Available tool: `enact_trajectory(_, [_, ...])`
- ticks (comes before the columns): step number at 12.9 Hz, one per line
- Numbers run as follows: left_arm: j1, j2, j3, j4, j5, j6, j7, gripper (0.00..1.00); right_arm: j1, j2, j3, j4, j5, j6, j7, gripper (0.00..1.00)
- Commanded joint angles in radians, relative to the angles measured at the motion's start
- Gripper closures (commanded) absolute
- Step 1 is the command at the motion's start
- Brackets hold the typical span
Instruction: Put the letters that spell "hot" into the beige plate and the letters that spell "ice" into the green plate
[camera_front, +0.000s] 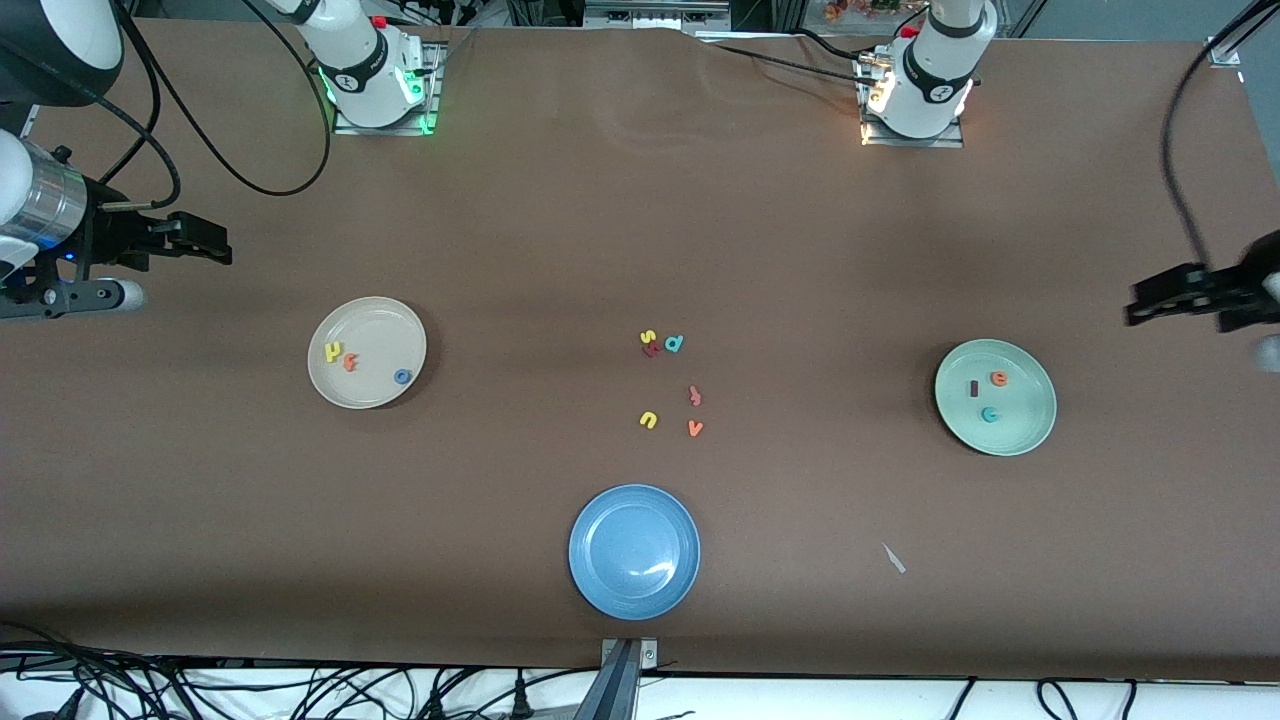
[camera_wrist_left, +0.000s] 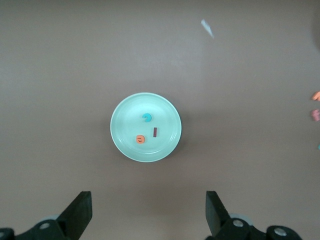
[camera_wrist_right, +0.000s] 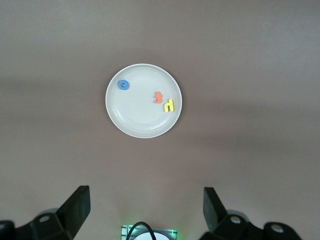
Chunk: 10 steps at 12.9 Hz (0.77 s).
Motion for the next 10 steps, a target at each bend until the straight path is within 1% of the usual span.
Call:
enact_trajectory(1, [-0.007,-0.073,0.048,-0.099,-0.029,0.033,0.038,0.00,0.003,0.014,0.002,0.033,0.009,-0.025,-0.013,0.00])
enact_trajectory(10, [-0.007,-0.073,0.048,-0.098,-0.032,0.033,0.040,0.00,-0.002,0.015,-0.001,0.033,0.015,-0.025,-0.013,0.00])
